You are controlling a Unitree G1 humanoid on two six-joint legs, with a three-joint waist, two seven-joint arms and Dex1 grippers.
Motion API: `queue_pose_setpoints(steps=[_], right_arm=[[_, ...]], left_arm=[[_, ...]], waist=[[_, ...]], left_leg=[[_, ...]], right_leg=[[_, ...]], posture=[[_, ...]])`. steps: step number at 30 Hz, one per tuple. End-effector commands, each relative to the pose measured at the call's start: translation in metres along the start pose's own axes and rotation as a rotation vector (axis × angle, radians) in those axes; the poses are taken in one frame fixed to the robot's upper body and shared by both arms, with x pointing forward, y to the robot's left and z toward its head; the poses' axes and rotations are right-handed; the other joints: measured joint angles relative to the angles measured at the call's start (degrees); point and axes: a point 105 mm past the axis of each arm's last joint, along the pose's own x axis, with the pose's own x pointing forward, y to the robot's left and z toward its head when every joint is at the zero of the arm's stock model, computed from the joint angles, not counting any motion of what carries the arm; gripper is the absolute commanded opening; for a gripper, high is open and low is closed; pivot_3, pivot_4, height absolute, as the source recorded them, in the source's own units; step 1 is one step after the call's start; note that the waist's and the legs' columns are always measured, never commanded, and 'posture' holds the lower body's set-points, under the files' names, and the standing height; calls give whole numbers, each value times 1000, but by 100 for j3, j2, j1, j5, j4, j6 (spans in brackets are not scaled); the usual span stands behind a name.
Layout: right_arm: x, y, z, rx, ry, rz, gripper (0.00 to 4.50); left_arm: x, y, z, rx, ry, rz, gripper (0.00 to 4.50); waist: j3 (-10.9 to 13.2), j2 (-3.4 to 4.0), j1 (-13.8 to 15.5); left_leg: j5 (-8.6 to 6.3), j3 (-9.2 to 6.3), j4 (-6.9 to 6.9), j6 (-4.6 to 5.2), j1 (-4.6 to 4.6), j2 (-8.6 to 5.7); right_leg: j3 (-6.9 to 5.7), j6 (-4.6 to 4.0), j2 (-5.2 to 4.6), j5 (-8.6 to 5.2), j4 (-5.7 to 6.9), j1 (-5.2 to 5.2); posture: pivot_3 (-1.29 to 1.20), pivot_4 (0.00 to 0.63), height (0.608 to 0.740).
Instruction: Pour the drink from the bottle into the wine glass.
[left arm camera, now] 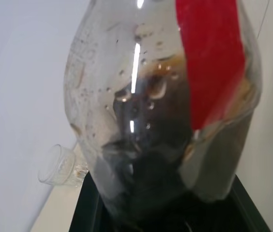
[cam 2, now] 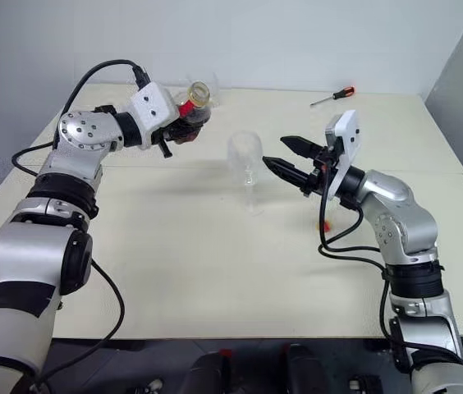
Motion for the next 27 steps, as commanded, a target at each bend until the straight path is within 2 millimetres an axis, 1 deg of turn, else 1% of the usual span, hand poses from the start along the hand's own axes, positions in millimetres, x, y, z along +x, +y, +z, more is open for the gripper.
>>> queue_pose_setpoints(steps=[1, 6, 13, 20, 27], right_arm=[[4, 4, 18, -55, -53, 26, 3272], [8, 5, 20, -59, -56, 36, 3272], [17, 7, 20, -65, -62, 47, 3272], [18, 5, 18, -68, -62, 35, 3272], [19, 4, 20, -64, -76, 29, 3272]], left_arm=[[-4, 24, 24, 134, -33, 54, 1076], [-2, 28, 30, 211, -14, 54, 1076], [3, 23, 32, 311, 13, 13, 1076], [9, 21, 40, 385, 14, -9, 1076], [13, 22, 47, 466, 26, -21, 1076]], waist=[[0, 0, 5], [0, 0, 10], [0, 0, 6], [0, 0, 14], [0, 0, 11]], left_leg=[[0, -1, 0, 0, -1, 0], [0, 0, 1, 0, -2, -1], [0, 1, 1, 0, -2, 0], [0, 1, 3, 0, -6, -1], [0, 1, 2, 0, -5, 0]], right_leg=[[0, 0, 0, 0, -1, 0], [0, 0, -2, 0, 0, -2], [1, 0, -2, 0, 4, -5], [0, 0, -3, 0, 4, -8], [0, 0, -2, 0, 5, -9]], posture=[[0, 150, 740], [0, 150, 740], [0, 150, 740], [0, 150, 740], [0, 150, 740]])
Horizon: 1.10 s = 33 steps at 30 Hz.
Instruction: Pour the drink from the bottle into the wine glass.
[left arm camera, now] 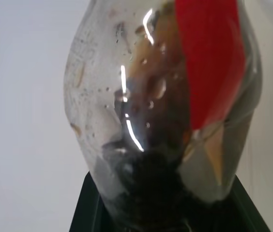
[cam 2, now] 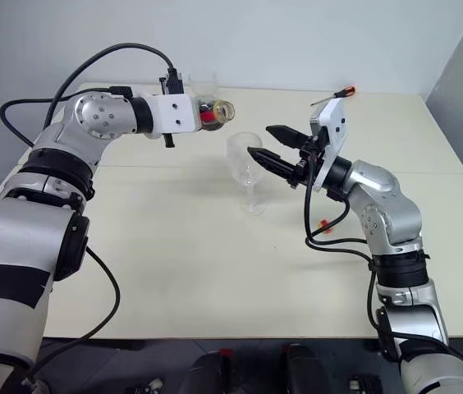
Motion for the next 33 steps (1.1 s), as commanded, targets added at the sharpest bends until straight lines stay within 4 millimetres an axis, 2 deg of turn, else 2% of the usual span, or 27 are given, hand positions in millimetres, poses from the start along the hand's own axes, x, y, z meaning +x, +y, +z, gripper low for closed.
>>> queue_pose_setpoints(steps=[1, 33], right_arm=[[1, 0, 17, -49, -55, 3, 3272], [0, -2, 14, -62, -53, -11, 3272]], left_arm=[[-3, 24, 14, 87, -21, 62, 1076], [-6, 35, 15, 318, 53, 67, 1076]], waist=[[0, 0, 0], [0, 0, 0]], left_leg=[[0, 0, 0, 0, 0, -1], [0, 4, 1, 0, 0, 0]], right_leg=[[1, 0, 0, 0, 0, 0], [2, 0, -1, 0, 5, -4]], posture=[[0, 150, 740], [0, 150, 740]])
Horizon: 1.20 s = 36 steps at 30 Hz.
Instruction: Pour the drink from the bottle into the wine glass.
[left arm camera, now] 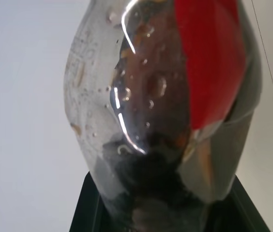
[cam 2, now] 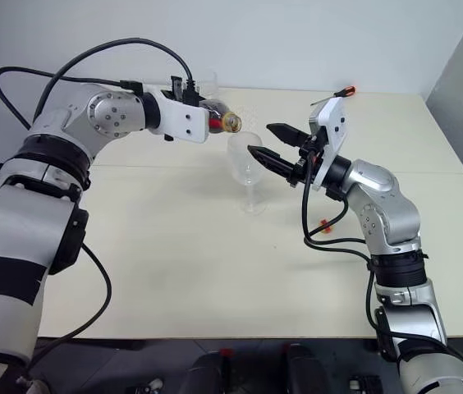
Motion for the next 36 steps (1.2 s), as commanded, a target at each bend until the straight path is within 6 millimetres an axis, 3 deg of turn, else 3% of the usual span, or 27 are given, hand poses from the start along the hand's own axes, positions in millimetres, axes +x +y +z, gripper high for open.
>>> queue_pose_setpoints(steps=[1, 36], right_arm=[[-1, 0, 13, -35, -52, 5, 3272], [-1, -2, 11, -41, -48, 8, 3272]], left_arm=[[-10, 31, 3, 56, 1, 85, 1076], [-17, 44, -3, 153, 53, 104, 1076]], waist=[[0, 0, 0], [0, 0, 0]], left_leg=[[0, 0, 0, 0, 0, 0], [0, 1, 2, -1, 1, 0]], right_leg=[[0, 0, 0, 0, 0, 0], [0, -1, -2, 0, 4, -1]], posture=[[0, 150, 740], [0, 150, 740]])
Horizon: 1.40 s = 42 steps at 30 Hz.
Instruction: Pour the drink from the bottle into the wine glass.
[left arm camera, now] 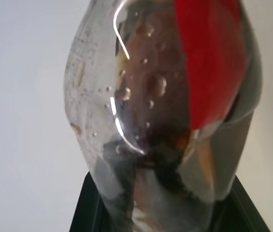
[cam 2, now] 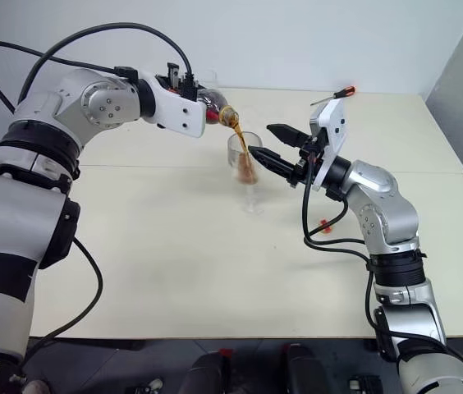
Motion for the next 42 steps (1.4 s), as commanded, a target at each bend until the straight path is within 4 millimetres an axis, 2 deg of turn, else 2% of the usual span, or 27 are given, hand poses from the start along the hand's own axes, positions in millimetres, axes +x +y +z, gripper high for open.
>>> queue_pose_setpoints(steps=[1, 42], right_arm=[[-1, -1, 14, -44, -42, 0, 3272], [-4, -1, 12, -45, -34, -4, 3272]], left_arm=[[-10, 29, -2, 39, 12, 80, 1076], [-10, 34, -2, 98, 31, 90, 1076]], waist=[[0, 0, 0], [0, 0, 0]], left_leg=[[0, 0, 0, 0, 0, 0], [0, 2, 1, 0, 1, -1]], right_leg=[[0, 0, 0, 0, 0, 0], [1, 0, -1, 0, 3, 0]], posture=[[0, 150, 740], [0, 150, 740]])
